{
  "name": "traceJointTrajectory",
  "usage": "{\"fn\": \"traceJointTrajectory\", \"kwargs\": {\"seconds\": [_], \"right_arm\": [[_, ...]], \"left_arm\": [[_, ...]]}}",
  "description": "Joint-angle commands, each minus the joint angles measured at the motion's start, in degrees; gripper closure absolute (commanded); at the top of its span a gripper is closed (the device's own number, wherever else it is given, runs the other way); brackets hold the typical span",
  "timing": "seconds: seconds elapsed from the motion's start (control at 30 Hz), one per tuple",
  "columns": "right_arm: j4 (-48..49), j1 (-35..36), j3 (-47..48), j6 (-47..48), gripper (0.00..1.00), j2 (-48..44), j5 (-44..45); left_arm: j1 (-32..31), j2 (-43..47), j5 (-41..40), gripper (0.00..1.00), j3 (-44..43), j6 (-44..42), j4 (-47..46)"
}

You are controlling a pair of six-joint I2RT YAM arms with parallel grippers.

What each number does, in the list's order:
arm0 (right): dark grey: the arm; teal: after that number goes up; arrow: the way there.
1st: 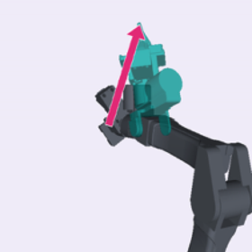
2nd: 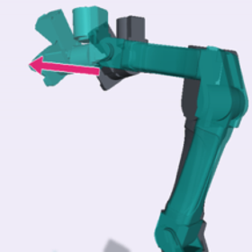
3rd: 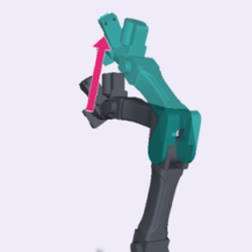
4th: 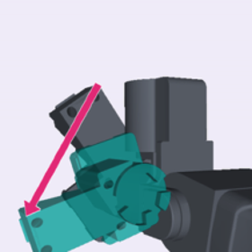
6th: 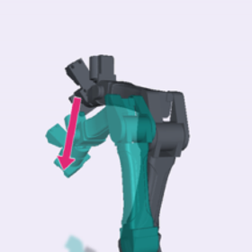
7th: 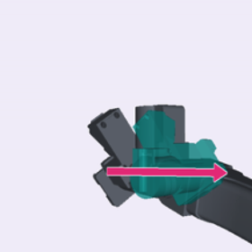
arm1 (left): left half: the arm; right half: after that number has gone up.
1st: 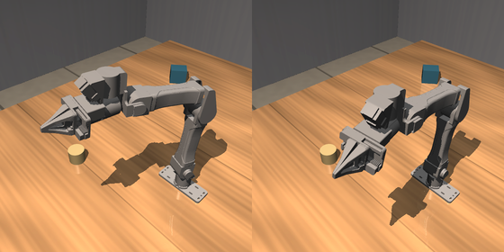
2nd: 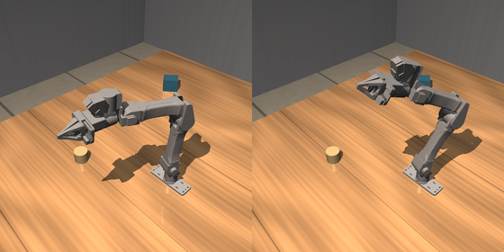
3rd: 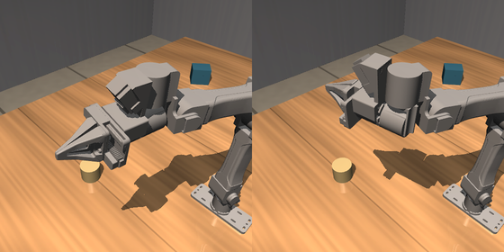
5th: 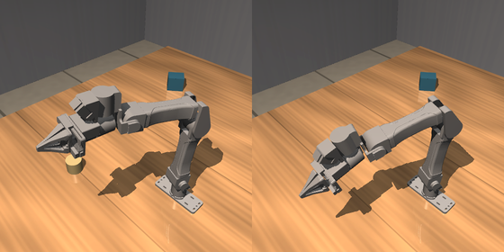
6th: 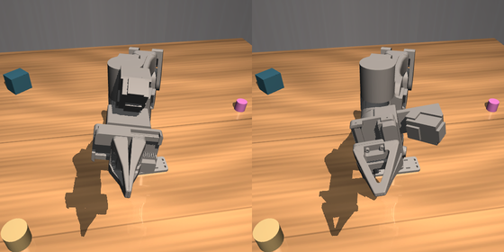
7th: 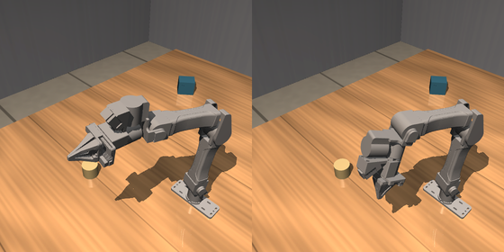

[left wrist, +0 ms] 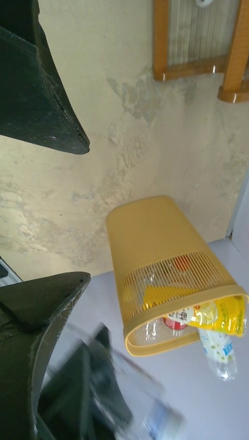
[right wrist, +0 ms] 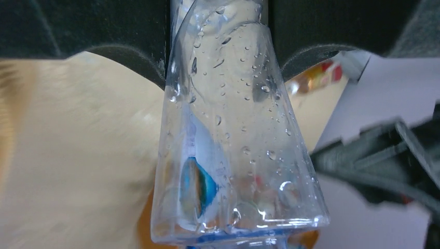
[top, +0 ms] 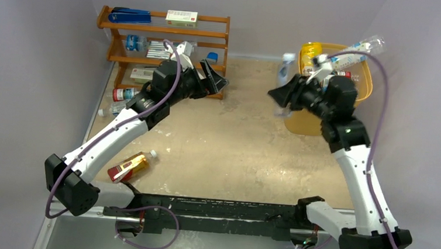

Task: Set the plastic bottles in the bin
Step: Place the plastic bottle in the trash bin.

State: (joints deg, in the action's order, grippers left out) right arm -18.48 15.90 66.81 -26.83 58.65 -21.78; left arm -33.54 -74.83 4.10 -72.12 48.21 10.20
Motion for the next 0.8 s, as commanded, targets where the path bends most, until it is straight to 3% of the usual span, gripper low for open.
{"fn": "traceJointTrajectory", "kwargs": {"seconds": [0.0,0.17,0.3,0.47,0.77], "right_arm": [[-7.1,-10.7,15.0,5.8,0.65,3.9,-2.6],[-14.3,-19.0,31.7,10.7,0.65,13.1,3.3],[-16.9,-23.0,39.6,12.5,0.65,18.6,7.0],[-16.1,-26.4,40.7,13.4,0.65,22.4,10.1],[-7.5,-30.0,33.8,9.0,0.64,23.8,12.8]], "left_arm": [[0.1,3.5,-2.9,0.16,0.9,-3.4,3.3],[0.1,5.7,-1.8,0.15,4.5,-2.8,2.4],[0.1,7.7,-1.9,0.15,6.5,-2.8,2.5],[0.1,8.5,-1.6,0.14,7.8,-2.8,2.5],[0.1,8.8,0.3,0.14,10.6,-1.0,-0.4]]}}
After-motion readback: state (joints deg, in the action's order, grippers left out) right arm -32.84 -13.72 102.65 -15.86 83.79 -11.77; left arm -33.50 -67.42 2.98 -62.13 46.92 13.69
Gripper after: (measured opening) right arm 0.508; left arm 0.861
